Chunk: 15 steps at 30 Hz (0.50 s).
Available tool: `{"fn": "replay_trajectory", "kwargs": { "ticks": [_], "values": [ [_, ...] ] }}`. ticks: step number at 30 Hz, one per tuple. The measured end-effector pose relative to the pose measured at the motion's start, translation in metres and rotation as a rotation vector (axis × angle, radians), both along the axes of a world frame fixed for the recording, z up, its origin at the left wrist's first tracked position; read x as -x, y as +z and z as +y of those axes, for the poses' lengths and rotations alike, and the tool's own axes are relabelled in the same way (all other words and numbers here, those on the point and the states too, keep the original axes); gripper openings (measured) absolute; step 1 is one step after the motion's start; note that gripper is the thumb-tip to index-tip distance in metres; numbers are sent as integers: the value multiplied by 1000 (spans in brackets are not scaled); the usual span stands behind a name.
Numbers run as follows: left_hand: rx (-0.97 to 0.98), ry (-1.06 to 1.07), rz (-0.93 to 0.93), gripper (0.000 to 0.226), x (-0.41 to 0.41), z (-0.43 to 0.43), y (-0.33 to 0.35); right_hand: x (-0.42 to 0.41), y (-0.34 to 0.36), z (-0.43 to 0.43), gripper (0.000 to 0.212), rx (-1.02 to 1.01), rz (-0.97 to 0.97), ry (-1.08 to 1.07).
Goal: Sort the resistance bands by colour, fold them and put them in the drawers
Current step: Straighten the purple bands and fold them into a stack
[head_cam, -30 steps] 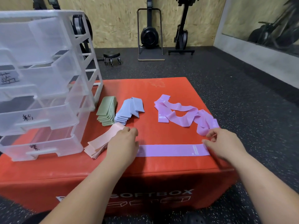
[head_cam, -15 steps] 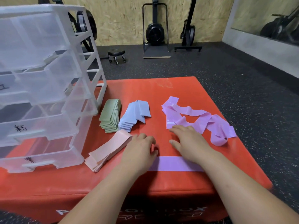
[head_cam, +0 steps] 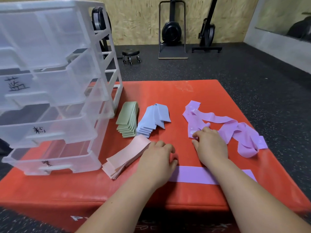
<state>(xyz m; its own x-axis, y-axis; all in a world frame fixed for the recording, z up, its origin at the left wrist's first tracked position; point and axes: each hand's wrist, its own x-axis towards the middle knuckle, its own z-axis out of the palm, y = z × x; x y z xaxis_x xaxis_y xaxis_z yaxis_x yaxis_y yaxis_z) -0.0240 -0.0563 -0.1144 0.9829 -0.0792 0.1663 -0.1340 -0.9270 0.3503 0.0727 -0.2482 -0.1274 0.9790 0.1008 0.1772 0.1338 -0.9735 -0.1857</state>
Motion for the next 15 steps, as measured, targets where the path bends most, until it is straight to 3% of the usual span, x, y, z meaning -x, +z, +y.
{"fn": "replay_trajectory", "kwargs": {
  "ticks": [5, 15],
  "values": [
    [-11, 9, 13, 32, 6, 7, 3, -2, 4, -3, 6, -228, 31, -29],
    [-3, -2, 13, 34, 2, 10, 9, 35, 83, -23, 12, -608, 135, 223]
  ]
}}
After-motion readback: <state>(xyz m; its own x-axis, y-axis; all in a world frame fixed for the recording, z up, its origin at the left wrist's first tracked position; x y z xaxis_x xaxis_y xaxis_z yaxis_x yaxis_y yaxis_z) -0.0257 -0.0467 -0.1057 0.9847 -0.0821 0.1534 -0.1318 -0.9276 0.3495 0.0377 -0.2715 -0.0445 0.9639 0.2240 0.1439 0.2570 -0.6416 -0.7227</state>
